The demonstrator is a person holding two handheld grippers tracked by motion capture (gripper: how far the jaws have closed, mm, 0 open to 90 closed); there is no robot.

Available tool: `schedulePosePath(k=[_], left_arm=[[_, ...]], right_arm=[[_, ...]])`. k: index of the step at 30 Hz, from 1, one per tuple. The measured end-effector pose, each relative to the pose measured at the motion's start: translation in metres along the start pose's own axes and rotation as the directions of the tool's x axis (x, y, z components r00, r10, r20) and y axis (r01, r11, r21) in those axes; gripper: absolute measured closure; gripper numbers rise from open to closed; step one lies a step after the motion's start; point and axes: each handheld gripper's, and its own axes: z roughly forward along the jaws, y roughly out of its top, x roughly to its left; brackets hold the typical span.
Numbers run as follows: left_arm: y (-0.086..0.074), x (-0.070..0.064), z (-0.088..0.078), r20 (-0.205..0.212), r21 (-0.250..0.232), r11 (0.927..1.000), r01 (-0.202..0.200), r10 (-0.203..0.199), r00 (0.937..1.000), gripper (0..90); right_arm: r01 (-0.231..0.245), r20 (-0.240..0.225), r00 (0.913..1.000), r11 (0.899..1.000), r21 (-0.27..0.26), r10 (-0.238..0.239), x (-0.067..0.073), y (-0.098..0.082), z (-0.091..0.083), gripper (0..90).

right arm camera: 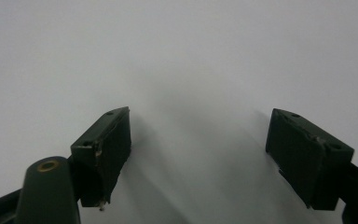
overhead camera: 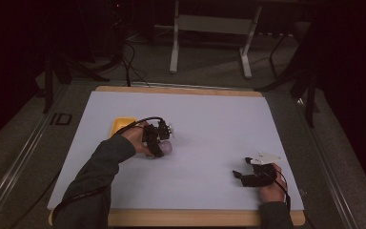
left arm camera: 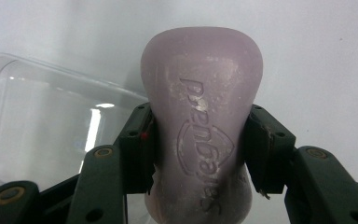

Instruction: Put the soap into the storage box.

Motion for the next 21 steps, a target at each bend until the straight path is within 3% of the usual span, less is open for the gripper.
schedulePosePath(k=[21], left_arm=[[-0.011, 0.015, -0.018, -0.017, -0.026, 0.9985, 0.049, -0.049, 0.9986, 49.9]], right_arm=[[0.007, -0.003, 1.0000, 1.000, -0.010, -0.007, 0.000, 0.000, -0.001, 21.7]])
